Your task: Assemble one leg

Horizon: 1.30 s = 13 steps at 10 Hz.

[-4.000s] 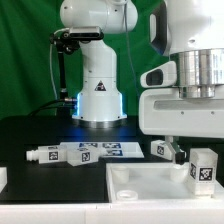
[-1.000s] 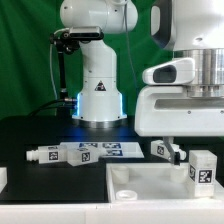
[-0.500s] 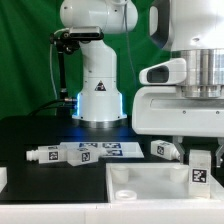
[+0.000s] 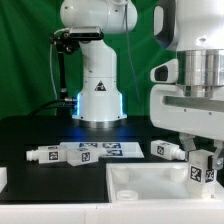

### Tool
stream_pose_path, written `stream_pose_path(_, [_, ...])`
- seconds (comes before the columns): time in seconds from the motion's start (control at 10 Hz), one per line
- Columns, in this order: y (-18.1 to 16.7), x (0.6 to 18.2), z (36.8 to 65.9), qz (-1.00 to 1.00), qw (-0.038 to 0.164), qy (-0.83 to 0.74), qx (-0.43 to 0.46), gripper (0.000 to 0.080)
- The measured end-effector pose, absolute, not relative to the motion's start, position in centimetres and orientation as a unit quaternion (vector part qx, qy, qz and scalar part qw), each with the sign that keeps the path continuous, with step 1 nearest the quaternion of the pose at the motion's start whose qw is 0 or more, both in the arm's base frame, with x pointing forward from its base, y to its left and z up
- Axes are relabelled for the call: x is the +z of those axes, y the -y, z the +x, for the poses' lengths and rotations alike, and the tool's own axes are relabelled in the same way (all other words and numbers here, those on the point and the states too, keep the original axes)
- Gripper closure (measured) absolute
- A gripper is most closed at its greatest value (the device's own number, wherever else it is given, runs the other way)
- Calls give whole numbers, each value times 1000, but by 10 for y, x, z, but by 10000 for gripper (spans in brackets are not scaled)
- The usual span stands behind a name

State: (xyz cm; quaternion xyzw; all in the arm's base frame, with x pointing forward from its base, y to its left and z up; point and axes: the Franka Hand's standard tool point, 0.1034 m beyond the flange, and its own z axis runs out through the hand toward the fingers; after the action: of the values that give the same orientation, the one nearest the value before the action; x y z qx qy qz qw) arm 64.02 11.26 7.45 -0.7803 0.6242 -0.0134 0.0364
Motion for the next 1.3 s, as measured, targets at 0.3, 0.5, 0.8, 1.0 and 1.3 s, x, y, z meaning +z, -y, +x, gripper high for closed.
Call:
stream_pose_path(0.3, [-113,74,639,-692,44,-721,-10,514])
stream_pose_path(0.5, [-113,74,639,-707,43,-706,-11,514])
stream_pose_path(0.8, [-114,70,641,-850,48,-523,-39,194])
stream_pose_path(1.0, [-121,68,637,-890,45,-452,-40,162])
stream_pose_path(1.3, [-118,68,637,-941,35,-334,-46,151])
